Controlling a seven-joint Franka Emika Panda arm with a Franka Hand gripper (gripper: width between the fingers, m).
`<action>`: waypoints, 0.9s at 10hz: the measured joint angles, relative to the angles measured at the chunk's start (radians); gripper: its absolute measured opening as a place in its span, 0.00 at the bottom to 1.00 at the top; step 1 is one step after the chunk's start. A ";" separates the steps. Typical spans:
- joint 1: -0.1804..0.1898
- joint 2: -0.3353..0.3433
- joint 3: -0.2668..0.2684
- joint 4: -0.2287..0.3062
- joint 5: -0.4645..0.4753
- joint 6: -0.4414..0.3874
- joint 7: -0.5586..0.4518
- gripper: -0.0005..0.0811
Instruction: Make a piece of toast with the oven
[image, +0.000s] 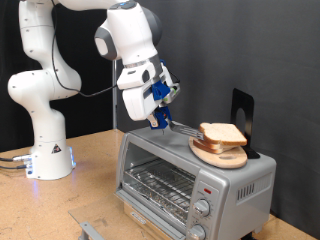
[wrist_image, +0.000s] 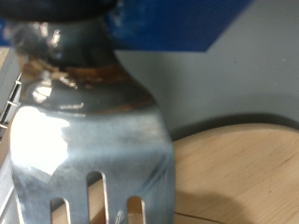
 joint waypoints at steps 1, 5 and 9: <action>0.000 0.012 0.002 0.009 0.000 0.002 0.000 0.54; 0.000 0.049 0.019 0.051 0.000 0.011 0.000 0.54; 0.001 0.081 0.046 0.095 0.000 0.010 0.001 0.54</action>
